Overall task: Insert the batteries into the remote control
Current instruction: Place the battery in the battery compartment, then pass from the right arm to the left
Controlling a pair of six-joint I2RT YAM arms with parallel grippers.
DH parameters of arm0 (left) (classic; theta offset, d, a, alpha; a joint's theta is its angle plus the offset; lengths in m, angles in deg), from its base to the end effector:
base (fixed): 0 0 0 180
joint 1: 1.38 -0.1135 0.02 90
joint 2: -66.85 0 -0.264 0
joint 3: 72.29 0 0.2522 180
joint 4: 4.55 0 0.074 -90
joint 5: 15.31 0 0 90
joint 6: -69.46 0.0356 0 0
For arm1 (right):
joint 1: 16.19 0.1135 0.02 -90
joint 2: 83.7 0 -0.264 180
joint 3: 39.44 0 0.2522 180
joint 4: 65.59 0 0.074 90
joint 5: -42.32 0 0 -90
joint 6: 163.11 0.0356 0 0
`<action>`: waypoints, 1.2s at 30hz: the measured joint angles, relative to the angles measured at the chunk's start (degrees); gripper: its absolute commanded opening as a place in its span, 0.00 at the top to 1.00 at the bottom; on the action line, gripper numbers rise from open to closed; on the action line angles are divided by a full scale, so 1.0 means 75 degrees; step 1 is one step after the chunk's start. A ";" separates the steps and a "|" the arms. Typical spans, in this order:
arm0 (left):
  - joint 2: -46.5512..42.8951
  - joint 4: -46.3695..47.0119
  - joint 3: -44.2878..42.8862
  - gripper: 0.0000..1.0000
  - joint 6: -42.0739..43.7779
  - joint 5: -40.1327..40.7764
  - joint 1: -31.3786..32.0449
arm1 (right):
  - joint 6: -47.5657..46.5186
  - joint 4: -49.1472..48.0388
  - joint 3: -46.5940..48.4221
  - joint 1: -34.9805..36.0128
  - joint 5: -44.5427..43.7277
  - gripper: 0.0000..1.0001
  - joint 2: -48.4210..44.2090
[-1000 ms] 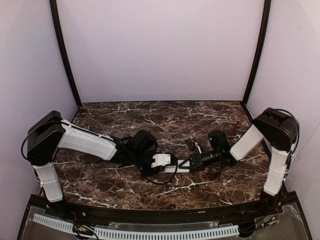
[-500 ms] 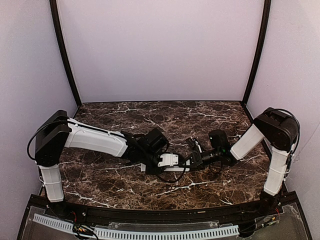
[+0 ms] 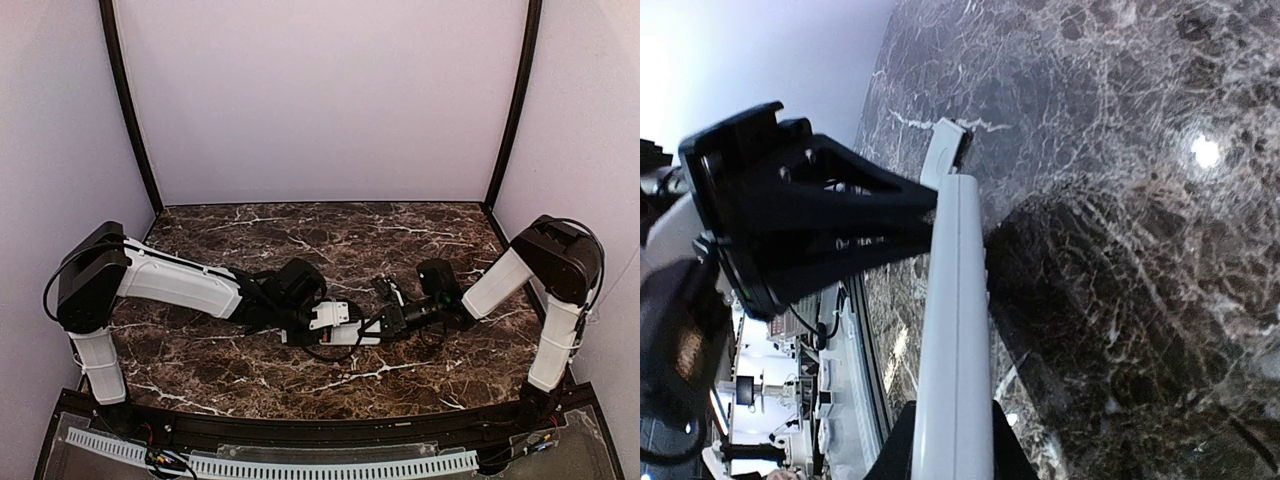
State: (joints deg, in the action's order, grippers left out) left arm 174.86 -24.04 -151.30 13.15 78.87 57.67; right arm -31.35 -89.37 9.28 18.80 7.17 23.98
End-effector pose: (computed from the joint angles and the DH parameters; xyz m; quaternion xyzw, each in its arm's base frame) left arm 0.2053 -0.3372 0.1603 0.6675 0.6541 -0.0445 0.3530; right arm 0.2352 0.2002 0.0945 -0.1651 0.7991 0.5742 0.0665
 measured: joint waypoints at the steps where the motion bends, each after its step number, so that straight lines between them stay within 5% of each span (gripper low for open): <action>1: -0.0119 0.0114 0.0125 0.78 -0.0058 0.0017 -0.0052 | -0.0067 0.0134 0.0000 0.0000 0.0064 1.00 -0.0050; 7: -0.1317 0.0997 0.0912 0.33 -0.0522 -0.0032 -0.0472 | -0.0437 0.0807 0.0058 0.0006 0.0265 1.00 -0.0242; 9: -0.1900 0.1556 0.1373 0.06 -0.0761 -0.0035 -0.0603 | -0.0560 0.1052 0.0117 0.0006 0.0332 1.00 -0.0289; 10: -0.2116 0.1737 0.1547 0.04 -0.0772 -0.0026 -0.0650 | -0.0615 0.1131 0.0140 0.0006 0.0356 1.00 -0.0294; 23: -0.2836 0.2978 0.2929 0.04 -0.1402 -0.1326 -0.0702 | -0.1384 0.2413 0.0644 0.0009 0.0761 1.00 -0.0303; 36: -0.1367 0.2465 0.2253 0.05 -0.0682 -0.2270 -0.0411 | -0.1883 0.3220 0.1189 0.0079 0.0924 1.00 -0.0300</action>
State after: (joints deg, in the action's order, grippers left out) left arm 164.60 -5.55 -134.41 8.04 61.85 54.59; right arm -45.47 -65.22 18.20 19.39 14.10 21.73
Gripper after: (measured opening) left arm 0.954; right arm 0.140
